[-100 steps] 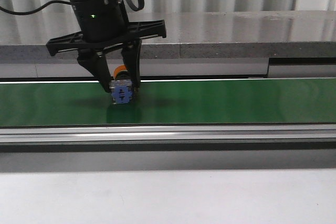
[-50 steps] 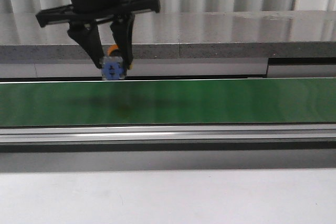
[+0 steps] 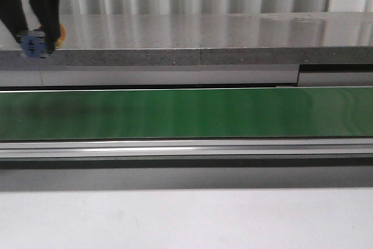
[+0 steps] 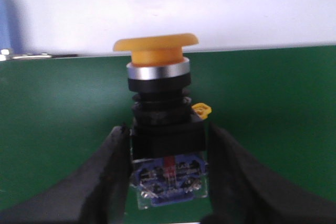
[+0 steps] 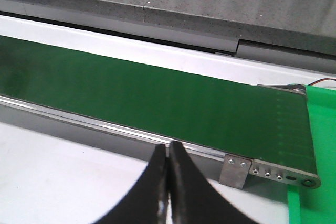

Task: Move button from right to left
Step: 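Lift the button with the left gripper and carry it toward the blue tray, then lower the button into the blue tray and open the left gripper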

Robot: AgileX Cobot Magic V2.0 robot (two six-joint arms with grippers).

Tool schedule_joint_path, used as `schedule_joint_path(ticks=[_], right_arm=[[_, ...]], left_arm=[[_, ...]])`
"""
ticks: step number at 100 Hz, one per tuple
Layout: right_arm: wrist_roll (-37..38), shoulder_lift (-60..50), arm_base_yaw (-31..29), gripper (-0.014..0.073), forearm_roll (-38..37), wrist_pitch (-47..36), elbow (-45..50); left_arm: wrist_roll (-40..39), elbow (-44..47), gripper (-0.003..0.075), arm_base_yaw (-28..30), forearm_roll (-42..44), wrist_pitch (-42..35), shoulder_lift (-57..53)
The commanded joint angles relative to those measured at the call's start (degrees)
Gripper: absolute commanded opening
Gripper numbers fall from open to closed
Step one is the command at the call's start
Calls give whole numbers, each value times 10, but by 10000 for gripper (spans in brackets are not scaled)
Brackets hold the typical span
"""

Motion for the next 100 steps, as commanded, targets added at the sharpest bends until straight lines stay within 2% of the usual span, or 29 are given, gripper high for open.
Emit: schedule_joint_path(ticks=[1, 48, 62, 85, 100], right_arm=[[-5, 6, -1, -65, 5, -41, -14], [-5, 6, -1, -65, 5, -41, -14], [-5, 6, -1, -65, 5, -41, -14], [-5, 6, -1, -65, 5, -41, -14], [-5, 6, -1, -65, 5, -41, -14]], left_arm=[[27, -10, -20, 39, 1, 12, -35], [140, 51, -20, 240, 0, 11, -34], [151, 70, -20, 295, 0, -9, -34], [153, 94, -20, 357, 2, -6, -16], [153, 102, -20, 377, 2, -24, 10]])
